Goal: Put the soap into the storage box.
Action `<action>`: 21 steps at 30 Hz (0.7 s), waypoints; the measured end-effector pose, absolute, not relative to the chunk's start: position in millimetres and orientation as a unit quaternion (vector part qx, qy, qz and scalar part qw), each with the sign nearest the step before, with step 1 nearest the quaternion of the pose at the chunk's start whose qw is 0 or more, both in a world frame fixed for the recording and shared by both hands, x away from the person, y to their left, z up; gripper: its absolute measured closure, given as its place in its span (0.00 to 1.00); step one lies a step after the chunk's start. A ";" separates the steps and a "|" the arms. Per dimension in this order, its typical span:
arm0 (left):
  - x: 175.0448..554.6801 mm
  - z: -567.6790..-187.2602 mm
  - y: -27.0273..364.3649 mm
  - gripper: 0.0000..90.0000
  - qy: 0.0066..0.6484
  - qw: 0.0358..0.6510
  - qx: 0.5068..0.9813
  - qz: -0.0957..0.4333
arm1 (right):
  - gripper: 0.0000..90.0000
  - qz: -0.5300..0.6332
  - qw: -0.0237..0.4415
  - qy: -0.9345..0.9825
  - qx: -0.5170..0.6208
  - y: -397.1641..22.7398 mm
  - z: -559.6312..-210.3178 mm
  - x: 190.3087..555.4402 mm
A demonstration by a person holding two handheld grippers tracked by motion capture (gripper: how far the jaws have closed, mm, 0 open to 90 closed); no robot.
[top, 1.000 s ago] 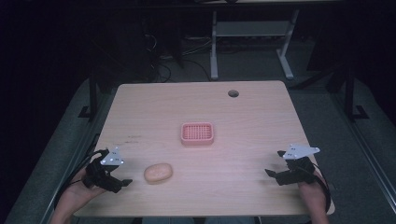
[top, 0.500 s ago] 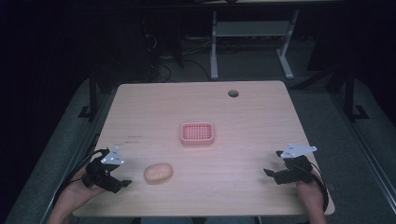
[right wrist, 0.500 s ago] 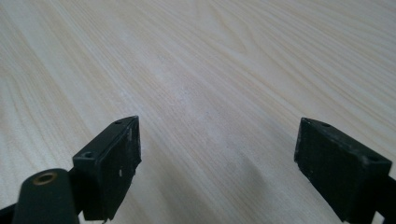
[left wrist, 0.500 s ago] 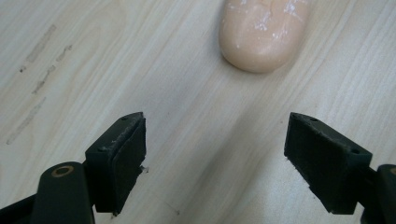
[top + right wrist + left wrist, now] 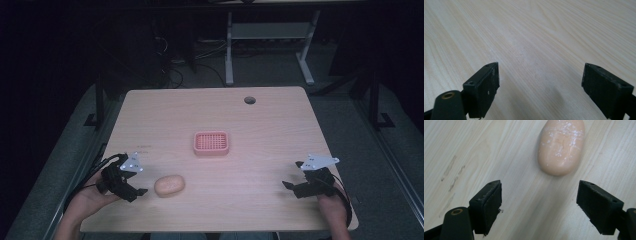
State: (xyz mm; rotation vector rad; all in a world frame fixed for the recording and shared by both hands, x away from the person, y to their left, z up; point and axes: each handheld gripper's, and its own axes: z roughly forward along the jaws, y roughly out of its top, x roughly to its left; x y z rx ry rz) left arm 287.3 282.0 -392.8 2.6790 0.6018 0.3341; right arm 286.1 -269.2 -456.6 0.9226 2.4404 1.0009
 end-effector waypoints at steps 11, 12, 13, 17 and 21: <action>295.4 -388.1 263.0 0.22 0.187 0.177 0.960 0.111 | 0.16 0.355 0.182 0.861 0.317 -268.8 -453.7 284.1; 296.4 -387.8 258.4 0.22 0.180 0.174 0.961 0.114 | 0.16 0.357 0.182 0.860 0.315 -268.5 -453.7 284.0; 297.1 -387.9 256.0 0.22 0.181 0.175 0.961 0.110 | 0.16 0.356 0.182 0.861 0.315 -268.3 -453.3 283.7; 298.6 -390.5 245.4 0.22 0.170 0.172 0.965 0.102 | 0.16 0.354 0.184 0.863 0.310 -266.6 -452.9 283.6; 301.1 -395.3 237.9 0.22 0.159 0.154 0.970 0.096 | 0.16 0.352 0.187 0.865 0.305 -265.8 -451.9 283.3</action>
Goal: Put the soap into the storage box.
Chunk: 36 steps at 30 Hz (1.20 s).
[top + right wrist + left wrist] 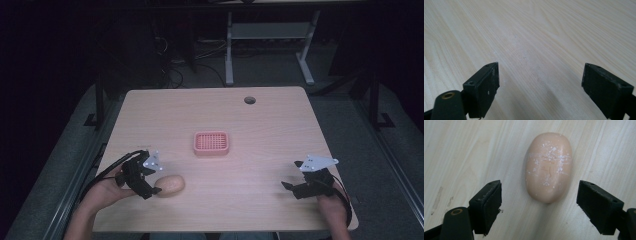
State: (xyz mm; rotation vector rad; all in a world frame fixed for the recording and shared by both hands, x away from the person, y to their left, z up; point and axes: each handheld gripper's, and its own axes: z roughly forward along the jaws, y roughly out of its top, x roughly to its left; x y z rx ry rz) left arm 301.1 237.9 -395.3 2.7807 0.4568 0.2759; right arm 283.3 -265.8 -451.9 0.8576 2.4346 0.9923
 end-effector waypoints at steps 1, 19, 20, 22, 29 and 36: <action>301.5 -397.1 236.1 0.22 0.160 0.151 0.971 0.092 | 0.16 0.352 0.187 0.865 0.305 -265.8 -451.9 283.3; 309.2 -393.6 209.5 0.22 0.135 0.139 0.978 0.081 | 0.16 0.369 0.191 0.857 0.305 -266.1 -448.1 279.9; 311.2 -397.0 207.7 0.22 0.134 0.133 0.979 0.076 | 0.16 0.369 0.191 0.858 0.303 -265.7 -447.9 280.0; 313.0 -400.1 206.2 0.22 0.134 0.124 0.981 0.071 | 0.16 0.375 0.189 0.855 0.306 -265.5 -447.5 279.3; 314.2 -412.4 199.9 0.22 0.129 0.107 0.985 0.051 | 0.16 0.382 0.184 0.852 0.306 -266.3 -448.0 279.4; 316.8 -423.4 193.5 0.24 0.126 0.095 0.987 0.041 | 0.16 0.385 0.183 0.849 0.312 -266.8 -448.2 279.1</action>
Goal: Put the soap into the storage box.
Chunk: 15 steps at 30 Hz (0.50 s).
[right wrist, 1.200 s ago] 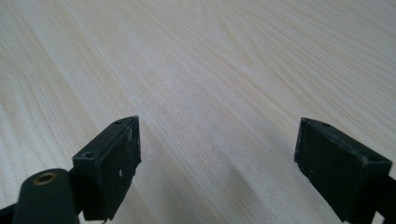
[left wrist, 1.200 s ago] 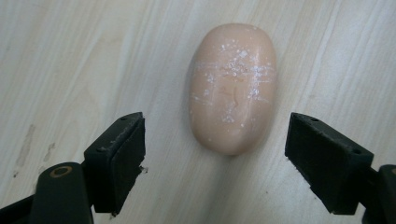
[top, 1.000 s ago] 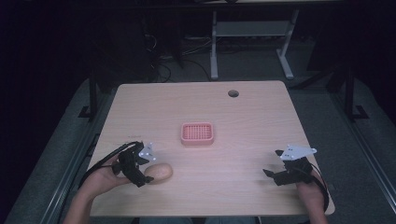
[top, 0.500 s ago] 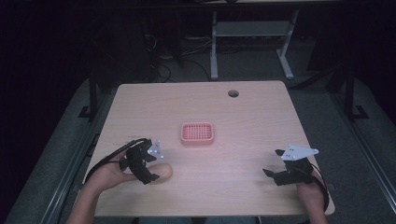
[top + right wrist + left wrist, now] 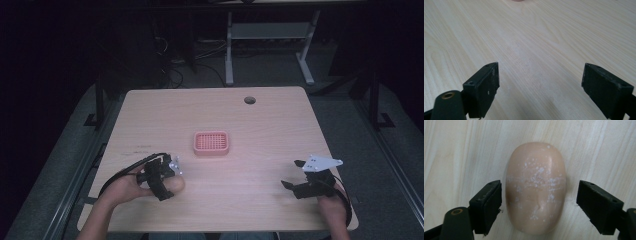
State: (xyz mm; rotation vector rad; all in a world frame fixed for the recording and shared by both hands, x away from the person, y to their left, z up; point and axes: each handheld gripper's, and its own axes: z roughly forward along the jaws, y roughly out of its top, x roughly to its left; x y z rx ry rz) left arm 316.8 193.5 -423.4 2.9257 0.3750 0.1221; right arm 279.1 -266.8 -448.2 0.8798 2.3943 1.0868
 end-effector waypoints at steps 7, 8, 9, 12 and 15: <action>320.0 -428.4 190.8 0.25 0.126 0.082 0.988 0.037 | 0.16 0.384 0.185 0.851 0.307 -266.9 -448.4 279.4; 320.6 -429.0 190.5 0.26 0.126 0.081 0.988 0.037 | 0.16 0.385 0.185 0.850 0.307 -267.1 -448.2 279.2; 320.9 -429.4 190.3 0.26 0.126 0.081 0.988 0.036 | 0.16 0.386 0.185 0.850 0.308 -267.1 -448.3 279.2; 322.0 -430.5 189.5 0.28 0.126 0.082 0.988 0.034 | 0.16 0.383 0.187 0.852 0.304 -267.8 -448.4 279.7; 323.9 -432.9 189.0 0.28 0.127 0.076 0.989 0.028 | 0.16 0.385 0.186 0.850 0.307 -267.2 -448.4 279.3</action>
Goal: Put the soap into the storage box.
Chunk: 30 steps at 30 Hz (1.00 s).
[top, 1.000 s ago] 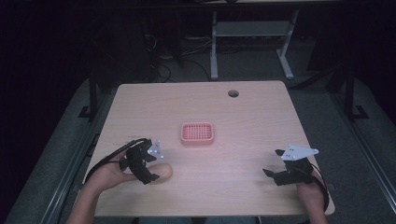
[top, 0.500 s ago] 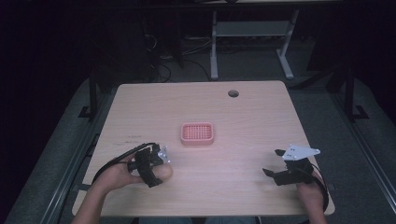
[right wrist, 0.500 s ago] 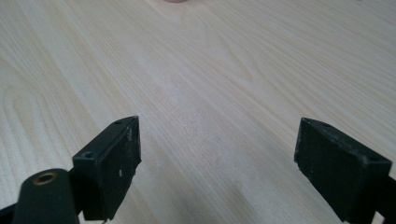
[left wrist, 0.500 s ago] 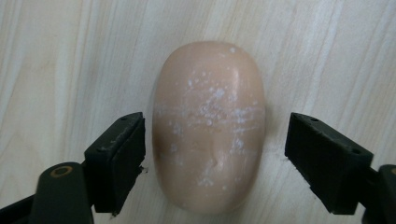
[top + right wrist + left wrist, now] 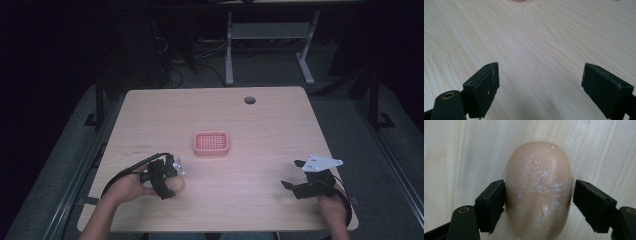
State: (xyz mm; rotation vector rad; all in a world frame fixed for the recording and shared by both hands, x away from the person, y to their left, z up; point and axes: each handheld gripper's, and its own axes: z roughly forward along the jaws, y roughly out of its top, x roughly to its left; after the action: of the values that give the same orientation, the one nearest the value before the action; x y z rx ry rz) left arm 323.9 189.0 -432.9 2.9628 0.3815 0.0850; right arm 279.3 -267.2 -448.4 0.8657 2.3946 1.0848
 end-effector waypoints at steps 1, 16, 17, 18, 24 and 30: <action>324.3 -433.6 188.9 0.29 0.127 0.075 0.989 0.027 | 0.16 0.386 0.185 0.850 0.308 -267.0 -448.4 279.2; 327.8 -436.2 189.2 0.35 0.125 0.074 0.989 0.023 | 0.16 0.384 0.188 0.853 0.299 -268.0 -448.9 280.1; 328.2 -436.1 189.4 0.35 0.125 0.074 0.989 0.022 | 0.16 0.384 0.188 0.853 0.299 -267.9 -449.1 280.1; 328.2 -436.1 189.4 0.35 0.125 0.074 0.989 0.022 | 0.16 0.384 0.188 0.853 0.299 -267.9 -449.1 280.1; 329.6 -435.5 190.4 0.36 0.125 0.076 0.989 0.012 | 0.16 0.385 0.181 0.851 0.307 -266.0 -449.8 279.2; 327.5 -435.8 190.7 0.36 0.126 0.078 0.989 0.014 | 0.16 0.383 0.186 0.853 0.302 -266.5 -448.4 277.6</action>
State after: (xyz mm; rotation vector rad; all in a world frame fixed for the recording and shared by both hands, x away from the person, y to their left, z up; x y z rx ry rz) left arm 327.5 190.7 -435.8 2.9607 0.3782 0.0413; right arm 277.6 -266.5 -448.4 0.8514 2.4012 1.0784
